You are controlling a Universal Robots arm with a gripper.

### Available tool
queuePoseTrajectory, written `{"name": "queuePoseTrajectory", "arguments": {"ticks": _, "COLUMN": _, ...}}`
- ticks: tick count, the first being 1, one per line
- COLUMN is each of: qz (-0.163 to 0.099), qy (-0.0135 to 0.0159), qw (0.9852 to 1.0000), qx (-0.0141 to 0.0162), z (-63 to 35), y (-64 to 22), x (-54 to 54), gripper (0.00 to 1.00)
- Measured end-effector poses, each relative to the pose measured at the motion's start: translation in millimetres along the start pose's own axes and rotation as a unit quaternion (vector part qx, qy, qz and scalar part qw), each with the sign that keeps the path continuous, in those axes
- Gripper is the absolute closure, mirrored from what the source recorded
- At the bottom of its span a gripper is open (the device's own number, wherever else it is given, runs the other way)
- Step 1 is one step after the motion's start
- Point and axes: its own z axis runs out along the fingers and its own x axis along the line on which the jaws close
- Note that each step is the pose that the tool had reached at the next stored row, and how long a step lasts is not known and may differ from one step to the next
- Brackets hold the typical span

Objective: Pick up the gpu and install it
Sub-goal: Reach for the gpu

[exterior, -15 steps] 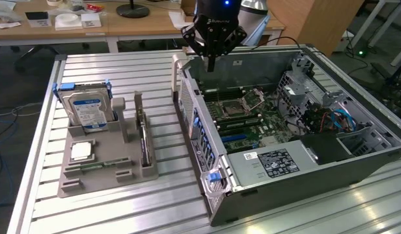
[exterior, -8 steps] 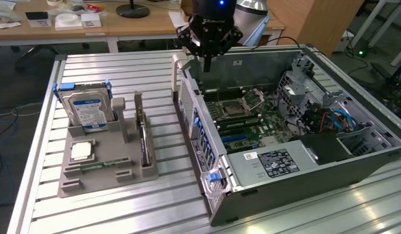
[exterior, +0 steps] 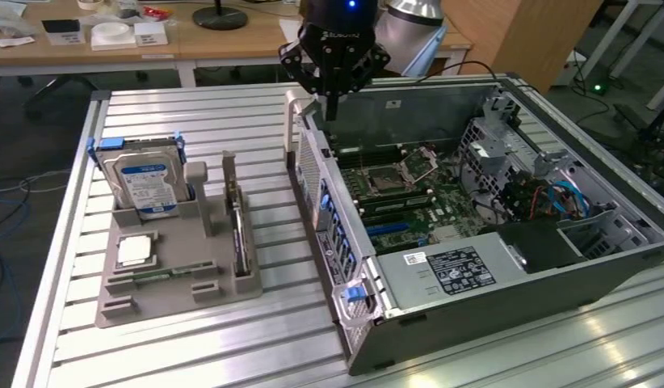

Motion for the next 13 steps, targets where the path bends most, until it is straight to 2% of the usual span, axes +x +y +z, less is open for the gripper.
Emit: {"name": "queuePoseTrajectory", "arguments": {"ticks": 13, "qz": 0.000, "qy": 0.0000, "qw": 1.0000, "qx": 0.0000, "z": -0.6, "y": -1.9, "x": 24.9, "gripper": 0.89}}
